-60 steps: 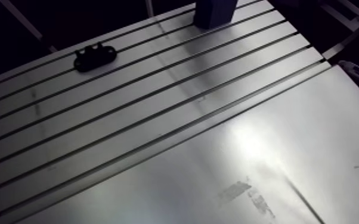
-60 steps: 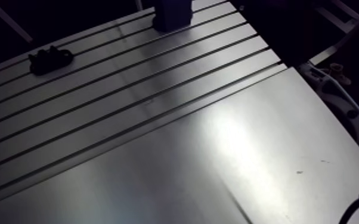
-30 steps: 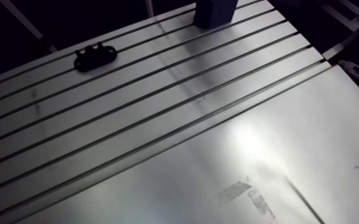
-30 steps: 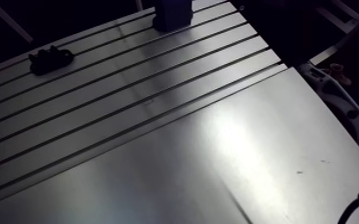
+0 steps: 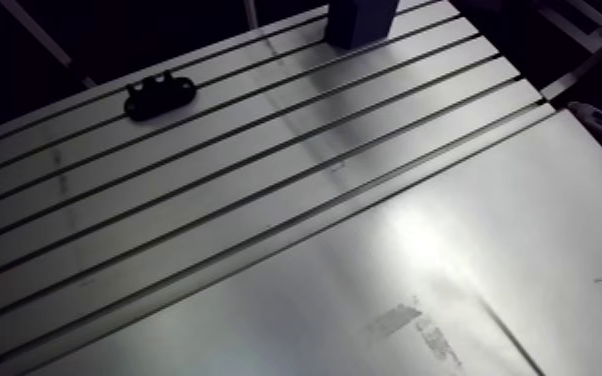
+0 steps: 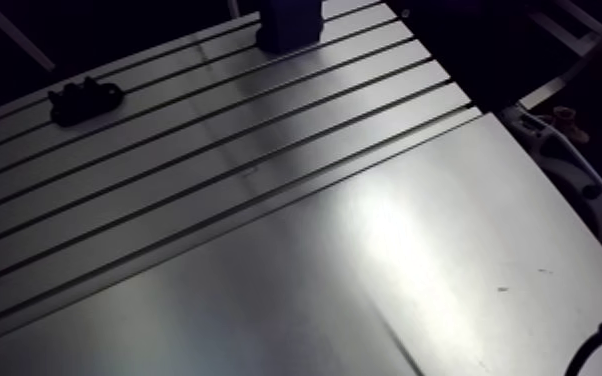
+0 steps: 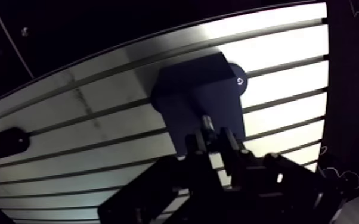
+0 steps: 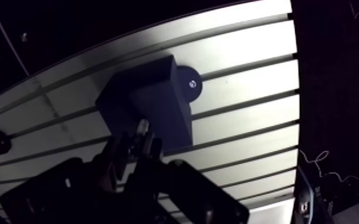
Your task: Pick up the M10 bolt and insert it into the hole until fully seated.
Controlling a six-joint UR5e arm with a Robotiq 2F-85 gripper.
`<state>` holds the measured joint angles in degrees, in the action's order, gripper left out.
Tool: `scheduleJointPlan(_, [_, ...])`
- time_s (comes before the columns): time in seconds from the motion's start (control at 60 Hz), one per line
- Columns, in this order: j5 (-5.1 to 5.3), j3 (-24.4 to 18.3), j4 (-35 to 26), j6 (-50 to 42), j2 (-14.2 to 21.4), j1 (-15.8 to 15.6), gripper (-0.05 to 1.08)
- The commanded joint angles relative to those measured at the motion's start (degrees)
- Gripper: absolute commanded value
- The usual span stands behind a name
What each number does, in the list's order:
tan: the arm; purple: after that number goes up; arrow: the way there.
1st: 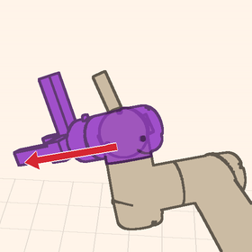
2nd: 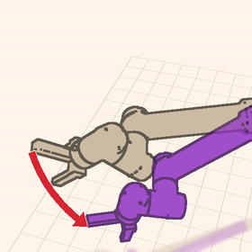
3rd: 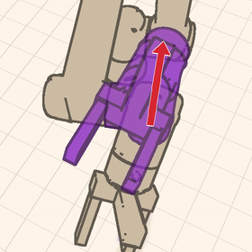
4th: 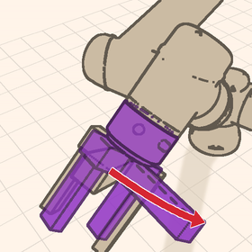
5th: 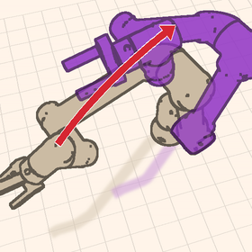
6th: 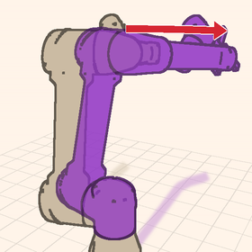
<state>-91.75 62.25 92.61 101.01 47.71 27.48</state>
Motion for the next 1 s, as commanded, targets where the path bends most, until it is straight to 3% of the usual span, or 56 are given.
scheduleJointPlan(0.017, [-0.12, -0.1, -0.1, 0.0, 0.0, 0.1, 1.08])
scheduleJointPlan(1.0, [-0.14, -0.2, -0.6, 0.1, 0.1, 0.1, 1.08])
